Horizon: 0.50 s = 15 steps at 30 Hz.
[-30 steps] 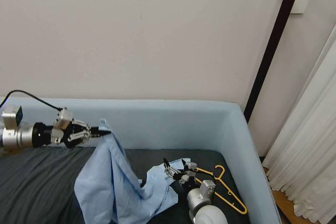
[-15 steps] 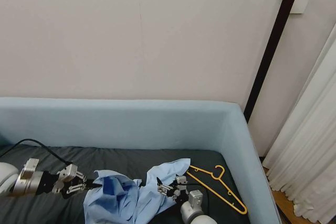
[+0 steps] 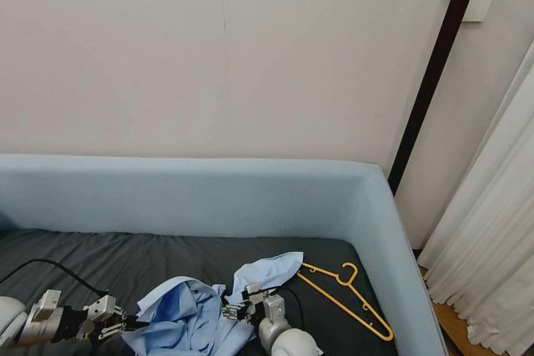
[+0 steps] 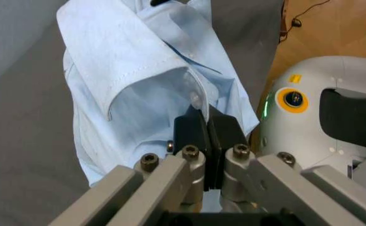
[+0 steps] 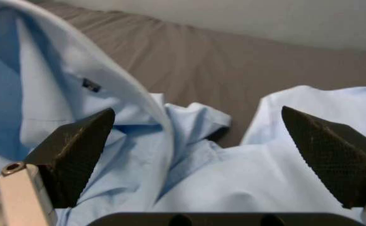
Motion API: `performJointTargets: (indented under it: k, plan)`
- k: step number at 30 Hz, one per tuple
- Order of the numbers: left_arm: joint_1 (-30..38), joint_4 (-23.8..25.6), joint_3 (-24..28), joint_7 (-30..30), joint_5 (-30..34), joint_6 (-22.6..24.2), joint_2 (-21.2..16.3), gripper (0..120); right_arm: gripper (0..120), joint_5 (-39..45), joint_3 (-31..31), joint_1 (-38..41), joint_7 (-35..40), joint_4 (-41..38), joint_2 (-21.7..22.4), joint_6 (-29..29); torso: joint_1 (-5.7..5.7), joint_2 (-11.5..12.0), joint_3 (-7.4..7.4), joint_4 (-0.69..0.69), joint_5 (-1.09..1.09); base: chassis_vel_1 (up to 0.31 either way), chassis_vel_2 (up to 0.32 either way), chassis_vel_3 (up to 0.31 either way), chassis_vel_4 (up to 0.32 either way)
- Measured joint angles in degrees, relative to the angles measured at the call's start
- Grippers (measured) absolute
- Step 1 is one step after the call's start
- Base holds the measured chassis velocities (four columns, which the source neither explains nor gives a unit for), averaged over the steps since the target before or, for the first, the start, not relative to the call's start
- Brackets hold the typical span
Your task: Pick up the clothes from the sofa and hang them on the clothes hanger.
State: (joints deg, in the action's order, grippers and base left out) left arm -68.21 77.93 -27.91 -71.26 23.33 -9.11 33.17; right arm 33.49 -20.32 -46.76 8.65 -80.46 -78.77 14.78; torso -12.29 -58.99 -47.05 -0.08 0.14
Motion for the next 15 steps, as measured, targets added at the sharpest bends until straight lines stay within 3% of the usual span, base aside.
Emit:
performJointTargets:
  k: [8, 15]
  plan:
    - [1.0, -1.2, -0.7, -0.6, 0.1, 0.0, -1.4, 0, 100, 4.6, -0.1, 0.4, -4.7, 3.4, -1.2, -2.8, 0.0, 0.0, 0.0, 0.0, 0.01, 0.0, 0.0, 0.0, 0.0]
    - [2.2, -2.5, -0.8, -0.6, 0.9, -0.5, -1.9, 0, 100, 7.6, -3.8, -4.1, 2.9, -2.3, 0.0, 0.8, 0.0, 0.0, 0.0, -0.01, 0.01, 0.0, 0.0, 0.0, 0.0]
